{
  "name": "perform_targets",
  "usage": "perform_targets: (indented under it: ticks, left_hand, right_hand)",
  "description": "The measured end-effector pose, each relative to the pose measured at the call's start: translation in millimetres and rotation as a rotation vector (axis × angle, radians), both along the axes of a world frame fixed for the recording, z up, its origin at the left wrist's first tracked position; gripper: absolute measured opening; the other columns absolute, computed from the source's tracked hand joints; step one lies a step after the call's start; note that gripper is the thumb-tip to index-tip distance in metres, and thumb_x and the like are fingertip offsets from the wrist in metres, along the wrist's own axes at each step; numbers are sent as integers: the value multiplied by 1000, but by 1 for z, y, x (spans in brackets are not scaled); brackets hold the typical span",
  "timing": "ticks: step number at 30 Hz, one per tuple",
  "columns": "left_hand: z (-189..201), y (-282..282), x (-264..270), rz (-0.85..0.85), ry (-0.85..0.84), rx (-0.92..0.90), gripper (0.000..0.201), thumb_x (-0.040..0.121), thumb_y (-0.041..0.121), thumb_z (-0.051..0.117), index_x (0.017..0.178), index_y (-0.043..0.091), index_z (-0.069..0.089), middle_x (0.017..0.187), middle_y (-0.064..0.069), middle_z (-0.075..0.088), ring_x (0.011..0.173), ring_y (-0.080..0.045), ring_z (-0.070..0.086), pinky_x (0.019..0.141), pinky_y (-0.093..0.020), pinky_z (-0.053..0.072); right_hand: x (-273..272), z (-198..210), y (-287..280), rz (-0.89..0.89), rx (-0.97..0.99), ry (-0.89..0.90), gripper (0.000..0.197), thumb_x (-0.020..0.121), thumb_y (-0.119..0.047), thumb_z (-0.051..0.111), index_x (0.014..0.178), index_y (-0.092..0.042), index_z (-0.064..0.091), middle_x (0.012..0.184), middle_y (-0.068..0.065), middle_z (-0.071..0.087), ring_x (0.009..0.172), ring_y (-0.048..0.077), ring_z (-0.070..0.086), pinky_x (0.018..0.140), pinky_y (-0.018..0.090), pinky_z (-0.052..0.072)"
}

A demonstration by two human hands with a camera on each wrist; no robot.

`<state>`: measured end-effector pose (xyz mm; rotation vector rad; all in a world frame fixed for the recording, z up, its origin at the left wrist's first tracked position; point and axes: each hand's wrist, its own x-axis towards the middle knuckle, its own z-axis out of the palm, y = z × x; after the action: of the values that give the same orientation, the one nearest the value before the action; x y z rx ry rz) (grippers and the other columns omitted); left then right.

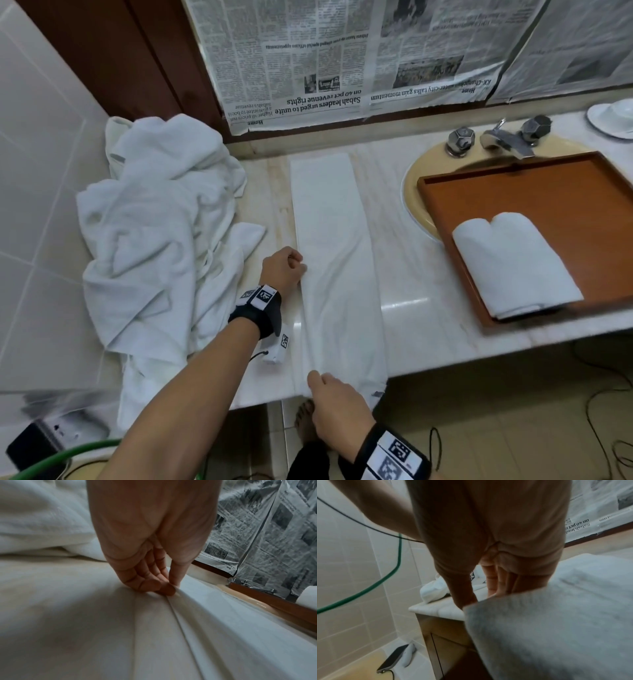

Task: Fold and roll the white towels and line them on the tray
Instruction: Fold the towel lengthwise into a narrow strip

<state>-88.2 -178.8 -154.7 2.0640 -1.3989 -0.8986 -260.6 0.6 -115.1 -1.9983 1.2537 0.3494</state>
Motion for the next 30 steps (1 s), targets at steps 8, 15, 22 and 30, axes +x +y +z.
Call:
perform_targets:
  ticks: [8,15,22,30]
  left_hand:
    - [-8,13,-1,-60,24,-64,16,85,14,70,100,11,66,84,0,65,76,-11,57,64,1,37]
    - [-10,17,-3,-30,56,-105,14,85,12,71,98,12,66,85,-1,67,68,-4,55,65,0,40]
    - [-11,22,-5,-56,72,-112,33,84,14,71,115,15,62,100,1,65,77,-9,59,81,-20,47]
    - [-3,23,-7,-138,44,-78,38,86,16,71,122,19,60,99,4,63,81,-12,57,84,-26,47]
  right_hand:
    - [-18,1,1,34,137,-49,27,97,-28,51,117,-12,51,117,13,57,109,28,55,81,34,39]
    - [-25,7,-13,193,259,-61,30,90,-49,56,109,-28,65,112,-3,65,106,18,59,94,38,43]
    - [-47,-17,-98,-568,-318,-236,25,93,-38,60,102,-14,61,94,0,61,84,19,58,80,33,48]
    - [-51,-29,-172,-551,-267,73,17,98,-20,47,98,-5,55,102,13,62,83,24,51,69,29,36]
